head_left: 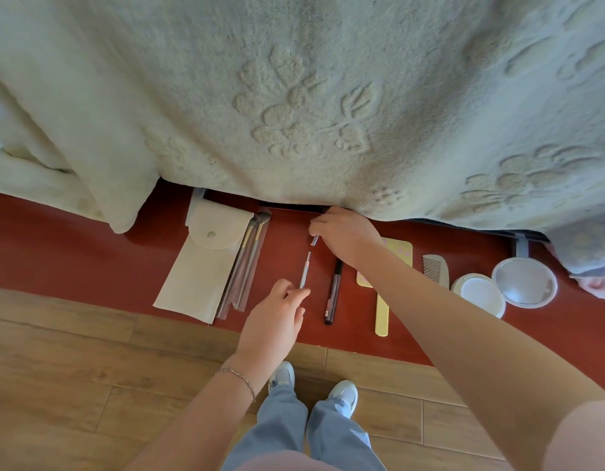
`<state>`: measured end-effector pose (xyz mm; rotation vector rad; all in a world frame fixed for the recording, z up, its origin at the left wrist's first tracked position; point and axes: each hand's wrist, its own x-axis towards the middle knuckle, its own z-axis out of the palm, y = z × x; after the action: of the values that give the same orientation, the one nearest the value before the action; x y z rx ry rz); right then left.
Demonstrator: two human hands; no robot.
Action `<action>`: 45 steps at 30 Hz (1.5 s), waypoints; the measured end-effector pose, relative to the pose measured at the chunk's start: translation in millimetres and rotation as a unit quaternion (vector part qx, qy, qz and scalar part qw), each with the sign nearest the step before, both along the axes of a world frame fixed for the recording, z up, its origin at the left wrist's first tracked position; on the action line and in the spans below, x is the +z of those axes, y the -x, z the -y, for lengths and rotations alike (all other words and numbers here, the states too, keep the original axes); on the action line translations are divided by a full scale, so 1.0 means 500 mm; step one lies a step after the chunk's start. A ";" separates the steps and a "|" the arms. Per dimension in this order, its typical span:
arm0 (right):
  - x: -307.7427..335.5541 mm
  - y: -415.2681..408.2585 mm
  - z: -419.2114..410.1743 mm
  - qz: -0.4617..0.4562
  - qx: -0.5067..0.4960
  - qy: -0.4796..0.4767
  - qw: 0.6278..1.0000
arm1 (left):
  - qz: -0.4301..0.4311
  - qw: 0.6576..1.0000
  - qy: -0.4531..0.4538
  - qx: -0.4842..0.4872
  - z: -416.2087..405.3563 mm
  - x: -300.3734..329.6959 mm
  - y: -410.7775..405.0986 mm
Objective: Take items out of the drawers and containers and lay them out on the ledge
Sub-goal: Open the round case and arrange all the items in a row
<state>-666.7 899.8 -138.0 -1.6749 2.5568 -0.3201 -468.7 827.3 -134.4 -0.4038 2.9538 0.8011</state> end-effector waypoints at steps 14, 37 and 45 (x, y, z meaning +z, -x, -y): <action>0.015 -0.008 -0.012 0.024 -0.002 -0.072 0.997 | -0.001 1.000 0.008 0.006 -0.009 -0.002 0.004; 0.027 -0.242 0.068 0.041 0.002 -0.128 0.991 | 0.020 0.972 0.202 0.118 0.072 -0.006 -0.073; 0.031 -0.239 0.071 0.052 -0.001 -0.109 0.993 | 0.039 0.977 0.172 0.123 0.072 -0.012 -0.070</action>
<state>-547.1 864.3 -122.5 -1.5363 2.4187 -0.1202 -433.9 791.3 -140.6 -0.8108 3.0028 0.2729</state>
